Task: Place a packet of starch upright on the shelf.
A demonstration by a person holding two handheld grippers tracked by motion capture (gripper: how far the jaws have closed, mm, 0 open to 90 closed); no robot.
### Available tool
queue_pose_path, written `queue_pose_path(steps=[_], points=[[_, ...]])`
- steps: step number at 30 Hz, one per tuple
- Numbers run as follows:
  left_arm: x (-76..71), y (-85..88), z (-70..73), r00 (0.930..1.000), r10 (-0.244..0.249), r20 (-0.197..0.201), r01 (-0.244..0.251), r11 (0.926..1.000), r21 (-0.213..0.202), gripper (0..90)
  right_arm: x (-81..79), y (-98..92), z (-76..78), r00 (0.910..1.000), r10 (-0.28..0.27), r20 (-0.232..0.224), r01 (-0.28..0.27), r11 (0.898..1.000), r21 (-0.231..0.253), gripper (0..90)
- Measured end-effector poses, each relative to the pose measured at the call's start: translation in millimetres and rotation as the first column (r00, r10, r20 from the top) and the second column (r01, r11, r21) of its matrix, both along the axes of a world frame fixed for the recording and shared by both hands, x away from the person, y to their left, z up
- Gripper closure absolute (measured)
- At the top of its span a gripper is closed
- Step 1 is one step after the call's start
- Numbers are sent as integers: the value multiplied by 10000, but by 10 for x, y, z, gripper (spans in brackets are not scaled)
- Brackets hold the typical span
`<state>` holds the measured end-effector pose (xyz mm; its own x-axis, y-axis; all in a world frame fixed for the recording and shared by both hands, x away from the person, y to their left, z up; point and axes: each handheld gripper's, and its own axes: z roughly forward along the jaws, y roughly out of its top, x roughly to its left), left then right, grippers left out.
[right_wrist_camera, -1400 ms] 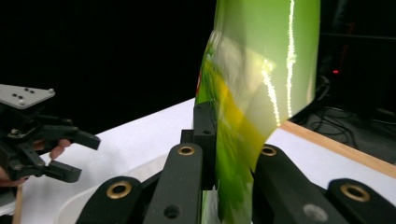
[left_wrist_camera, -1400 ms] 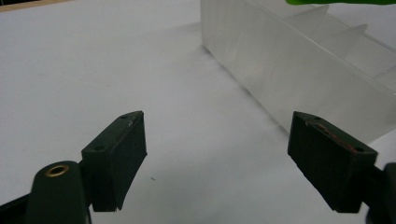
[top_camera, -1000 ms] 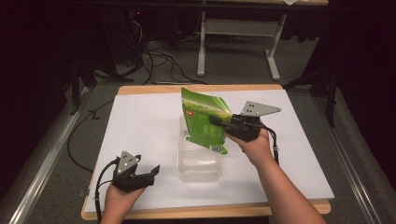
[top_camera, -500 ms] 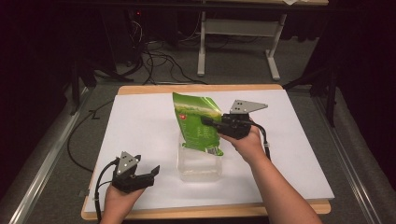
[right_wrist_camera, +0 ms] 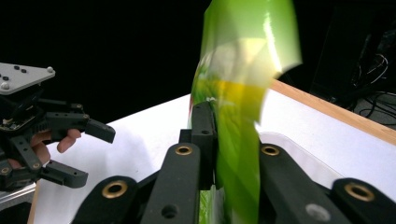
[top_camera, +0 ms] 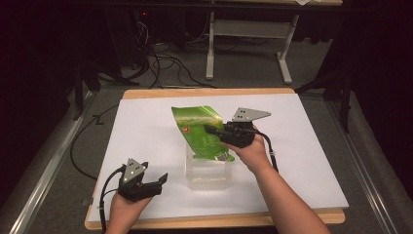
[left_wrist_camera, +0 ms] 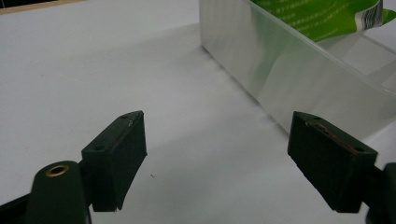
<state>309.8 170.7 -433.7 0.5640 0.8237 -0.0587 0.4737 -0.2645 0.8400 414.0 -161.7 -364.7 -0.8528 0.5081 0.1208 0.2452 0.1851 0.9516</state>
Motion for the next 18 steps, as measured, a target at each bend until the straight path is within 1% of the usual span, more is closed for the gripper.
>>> queue_pose_path(steps=[2,5,6,7,12,13,18], points=[[0,-3,-1,10000,-11,3,11,10000,-11,200,-7,20,-15,9999,-114,11,114,9999,-126,814],[3,-2,-2,10000,-12,7,12,10000,-33,200,-13,27,-38,9999,-150,-30,150,9998,-122,793],[3,-2,-1,10000,-6,7,6,10000,-64,200,-18,21,-44,9997,-238,-41,237,9997,-79,768],[4,-2,0,10000,-12,4,12,10000,-84,200,-24,10,-50,9994,-345,-51,345,9994,-22,741],[2,-17,4,10000,-75,41,76,9999,-130,206,-55,-62,-56,9971,-755,7,755,9971,-70,655],[3,-19,4,10000,-80,43,81,9999,-124,206,-71,-86,-54,9959,-900,35,901,9959,-126,640],[5,-38,13,9999,-112,102,113,9998,-176,211,-113,-181,-39,9918,-1276,89,1277,9915,-254,595]])
